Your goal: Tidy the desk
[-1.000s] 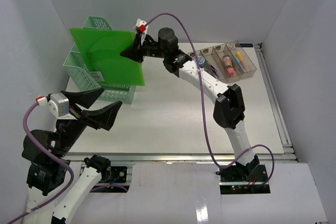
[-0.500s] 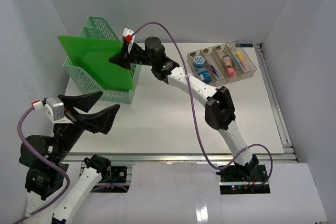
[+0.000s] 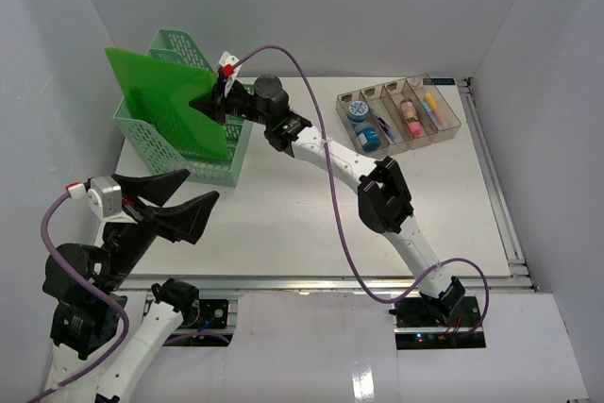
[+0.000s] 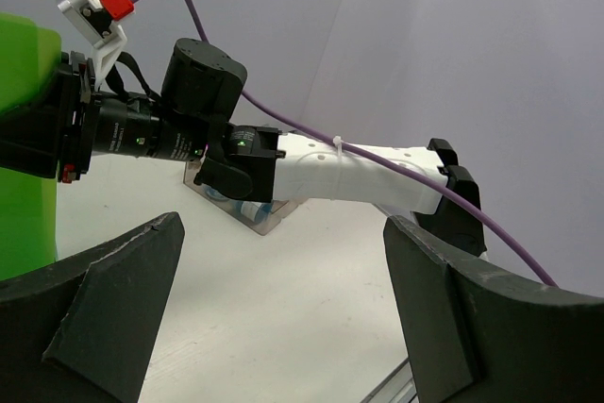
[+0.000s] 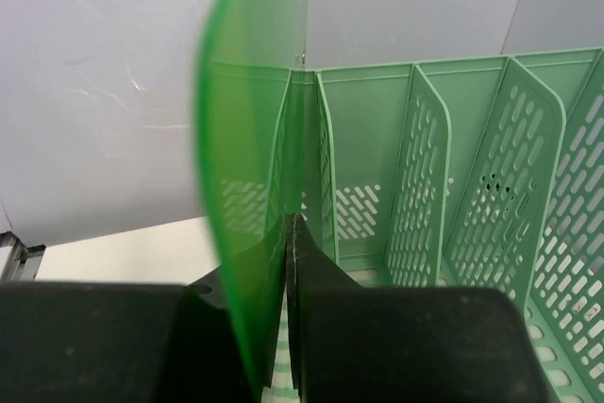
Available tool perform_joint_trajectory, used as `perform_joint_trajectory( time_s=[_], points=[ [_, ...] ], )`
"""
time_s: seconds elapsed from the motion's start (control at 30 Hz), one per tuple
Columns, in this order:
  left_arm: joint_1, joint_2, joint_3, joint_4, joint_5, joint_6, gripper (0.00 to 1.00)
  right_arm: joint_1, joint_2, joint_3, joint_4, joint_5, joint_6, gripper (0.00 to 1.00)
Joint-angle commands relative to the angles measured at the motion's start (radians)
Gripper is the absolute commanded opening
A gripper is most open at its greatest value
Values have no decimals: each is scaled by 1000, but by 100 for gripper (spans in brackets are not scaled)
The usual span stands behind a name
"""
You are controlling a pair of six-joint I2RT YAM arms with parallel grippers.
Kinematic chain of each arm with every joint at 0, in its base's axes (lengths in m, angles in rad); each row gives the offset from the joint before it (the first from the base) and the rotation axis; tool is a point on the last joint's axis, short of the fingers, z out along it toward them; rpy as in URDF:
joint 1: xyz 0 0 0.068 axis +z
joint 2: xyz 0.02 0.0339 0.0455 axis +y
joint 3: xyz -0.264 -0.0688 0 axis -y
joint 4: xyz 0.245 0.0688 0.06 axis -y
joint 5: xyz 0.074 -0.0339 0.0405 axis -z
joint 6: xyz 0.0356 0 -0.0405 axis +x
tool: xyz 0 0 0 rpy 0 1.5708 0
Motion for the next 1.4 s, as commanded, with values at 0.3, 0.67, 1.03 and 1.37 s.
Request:
perform_joint_trajectory(
  time_s=[0.3, 0.67, 1.03, 1.37],
  points=[
    [-2, -59, -64, -8, 21, -17, 98, -4, -71, -131, 102, -80, -42, 78],
    [-1, -62, -35, -35, 26, -52, 98, -107, -403, -330, -143, -151, -157, 90],
    [-2, 11, -116, -78, 144, -86, 98, -360, -1108, -1057, -632, -180, -473, 90],
    [-1, 22, -266, 10, 229, 8, 98, -586, -1604, -1441, -876, -94, -400, 90]
  ],
)
